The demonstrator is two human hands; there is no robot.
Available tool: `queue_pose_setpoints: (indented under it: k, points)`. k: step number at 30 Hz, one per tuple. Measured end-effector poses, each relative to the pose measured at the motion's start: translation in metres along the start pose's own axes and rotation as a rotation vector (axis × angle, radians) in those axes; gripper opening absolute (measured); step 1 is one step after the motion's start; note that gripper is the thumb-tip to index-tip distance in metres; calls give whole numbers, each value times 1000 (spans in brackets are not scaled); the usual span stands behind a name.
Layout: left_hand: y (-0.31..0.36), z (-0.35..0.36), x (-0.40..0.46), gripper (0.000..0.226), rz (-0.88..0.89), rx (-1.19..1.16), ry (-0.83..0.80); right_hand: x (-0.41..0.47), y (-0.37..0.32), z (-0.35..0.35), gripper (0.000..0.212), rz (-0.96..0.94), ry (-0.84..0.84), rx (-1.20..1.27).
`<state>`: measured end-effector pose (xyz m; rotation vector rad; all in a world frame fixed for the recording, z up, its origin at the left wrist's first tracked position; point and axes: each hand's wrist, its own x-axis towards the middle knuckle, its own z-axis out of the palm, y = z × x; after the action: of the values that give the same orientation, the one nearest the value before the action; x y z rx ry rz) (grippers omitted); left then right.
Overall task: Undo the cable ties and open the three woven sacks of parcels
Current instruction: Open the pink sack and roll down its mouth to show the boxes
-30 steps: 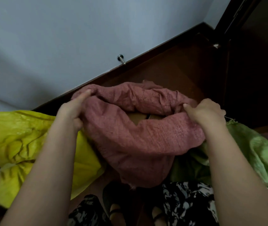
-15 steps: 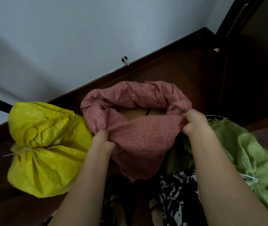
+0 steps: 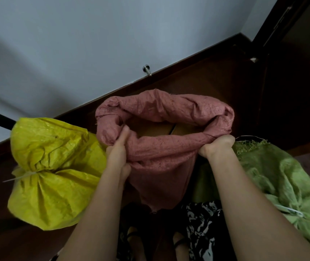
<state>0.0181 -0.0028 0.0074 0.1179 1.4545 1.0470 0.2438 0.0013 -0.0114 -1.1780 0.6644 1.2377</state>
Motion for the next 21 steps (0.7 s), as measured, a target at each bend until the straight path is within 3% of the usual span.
queue_pose_setpoints:
  k: [9, 11, 16, 19, 21]
  points:
    - [26, -17, 12, 9, -316, 245, 0, 0, -5, 4, 53, -78, -162, -66]
    - [31, -18, 14, 15, -347, 89, 6, 0, -2, 4, 52, -87, -175, -92]
    - [30, -16, 16, 44, -266, -550, -52, 1, -4, 4, 42, -99, -186, -126]
    - [25, -12, 11, 43, -184, -605, -181, 4, -6, 5, 33, -122, -224, -237]
    - [21, -4, 7, 33, -133, -530, -233, 8, -4, 7, 61, -104, -168, -391]
